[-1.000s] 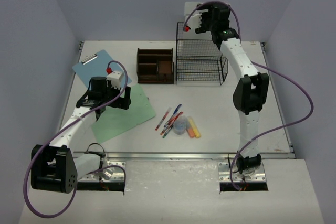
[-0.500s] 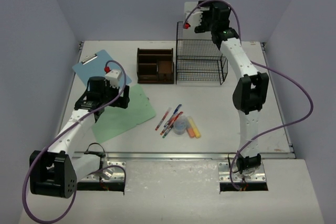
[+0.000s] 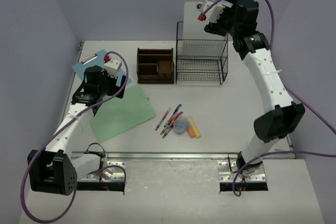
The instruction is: Organize the desk
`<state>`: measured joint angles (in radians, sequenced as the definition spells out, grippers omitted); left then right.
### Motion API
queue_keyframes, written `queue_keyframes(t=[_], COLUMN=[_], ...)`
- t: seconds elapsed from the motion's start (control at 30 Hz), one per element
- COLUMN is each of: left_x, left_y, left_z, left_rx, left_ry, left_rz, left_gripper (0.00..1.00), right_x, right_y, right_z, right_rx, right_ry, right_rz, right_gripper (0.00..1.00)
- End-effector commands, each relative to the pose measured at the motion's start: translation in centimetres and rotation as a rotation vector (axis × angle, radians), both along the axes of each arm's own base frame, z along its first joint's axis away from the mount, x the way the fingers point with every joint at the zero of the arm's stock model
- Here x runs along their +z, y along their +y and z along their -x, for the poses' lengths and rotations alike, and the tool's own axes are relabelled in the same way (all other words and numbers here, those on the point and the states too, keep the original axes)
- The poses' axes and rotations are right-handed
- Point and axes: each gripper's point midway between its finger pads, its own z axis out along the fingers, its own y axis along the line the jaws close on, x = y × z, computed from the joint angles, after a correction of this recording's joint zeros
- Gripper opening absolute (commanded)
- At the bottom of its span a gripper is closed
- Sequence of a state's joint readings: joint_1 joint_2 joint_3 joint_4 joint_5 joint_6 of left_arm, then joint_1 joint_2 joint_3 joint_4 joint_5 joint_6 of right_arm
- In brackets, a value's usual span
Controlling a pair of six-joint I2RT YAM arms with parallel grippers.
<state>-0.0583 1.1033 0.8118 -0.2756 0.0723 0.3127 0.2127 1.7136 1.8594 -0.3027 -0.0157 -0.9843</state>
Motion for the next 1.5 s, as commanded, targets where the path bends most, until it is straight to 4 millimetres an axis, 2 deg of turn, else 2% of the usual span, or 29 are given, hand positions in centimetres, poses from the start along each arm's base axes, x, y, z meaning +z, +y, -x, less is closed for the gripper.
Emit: queue_keyframes(t=[0.0, 0.07, 0.13, 0.17, 0.2, 0.27, 0.37, 0.4, 0.43, 0.47, 0.57, 0.6, 0.63, 0.73, 0.8, 0.93, 0.97, 1.13, 1.37, 1.47], left_x=[4.1, 4.9, 4.8, 4.7, 4.5, 4.1, 3.9, 4.0, 3.3, 2.3, 1.7, 0.2, 0.1, -2.4, -2.7, -4.2, -4.3, -5.0, -4.9, -4.8], left_y=[3.2, 3.4, 6.4, 7.2, 7.6, 7.7, 7.8, 7.7, 7.5, 7.2, 6.4, 6.2, 5.9, 5.2, 4.9, 3.2, 3.0, 2.4, 2.2, 2.1], left_z=[-3.7, -6.5, -8.2, -9.1, -9.6, -10.5, -10.7, -10.6, -10.2, -9.6, -8.3, -7.3, -6.6, -4.1, -3.0, -0.5, -0.1, 0.7, 0.6, 0.6], left_rx=[0.132, 0.081, 0.091, 0.066, 0.034, -0.018, -0.02, -0.014, -0.011, -0.01, -0.025, -0.033, -0.043, -0.062, -0.085, -0.171, -0.188, -0.209, -0.203, -0.2], left_ry=[-0.135, -0.095, -0.036, -0.006, 0.015, 0.041, 0.016, -0.002, 0.007, 0.02, 0.016, 0.047, 0.043, 0.093, 0.091, 0.09, 0.078, 0.082, 0.077, 0.076], left_rz=[-0.052, -0.043, 0.015, 0.056, 0.089, 0.129, 0.124, 0.13, 0.142, 0.155, 0.174, 0.177, 0.174, 0.166, 0.152, 0.16, 0.155, 0.165, 0.191, 0.198], left_gripper=[0.98, 0.98, 0.96, 0.94, 0.93, 0.91, 0.9, 0.9, 0.9, 0.9, 0.9, 0.9, 0.9, 0.9, 0.9, 0.9, 0.9, 0.9, 0.9, 0.9], right_x=[-6.3, -8.4, -9.6, -10.3, -10.7, -12.6, -14.5, -15.4, -16.3, -17.2, -20.3, -21.4, -21.5, -23.4, -24.3, -26.6, -28.0, -30.5, -34.2, -35.2], right_y=[1.1, 1.6, 2.4, 2.7, 3.0, 3.8, 6.1, 7.7, 8.9, 10.0, 13.9, 15.4, 16.7, 20.2, 22.6, 25.4, 26.1, 28.4, 29.9, 30.3], right_z=[3.8, 6.0, 8.0, 9.0, 9.7, 11.8, 14.8, 16.1, 16.9, 17.7, 19.5, 20.6, 20.5, 21.2, 21.2, 21.1, 21.0, 20.3, 20.1, 20.2], right_rx=[-0.009, -0.004, 0.025, 0.034, 0.044, 0.04, 0.078, 0.084, 0.083, 0.08, 0.057, 0.041, 0.057, 0.019, 0.023, 0.004, -0.032, -0.027, -0.073, -0.075], right_ry=[0.259, 0.365, 0.443, 0.484, 0.517, 0.642, 0.822, 0.913, 0.978, 1.034, 1.171, 1.236, 1.249, 1.383, 1.441, 1.538, 1.578, 1.597, 1.627, 1.632], right_rz=[-0.205, -0.267, -0.323, -0.346, -0.364, -0.449, -0.574, -0.654, -0.706, -0.747, -0.837, -0.868, -0.898, -0.981, -1.029, -1.1, -1.126, -1.206, -1.256, -1.268], right_gripper=[0.99, 0.98, 0.98, 0.98, 0.98, 0.91, 0.76, 0.68, 0.64, 0.6, 0.53, 0.52, 0.5, 0.47, 0.47, 0.49, 0.5, 0.49, 0.45, 0.45])
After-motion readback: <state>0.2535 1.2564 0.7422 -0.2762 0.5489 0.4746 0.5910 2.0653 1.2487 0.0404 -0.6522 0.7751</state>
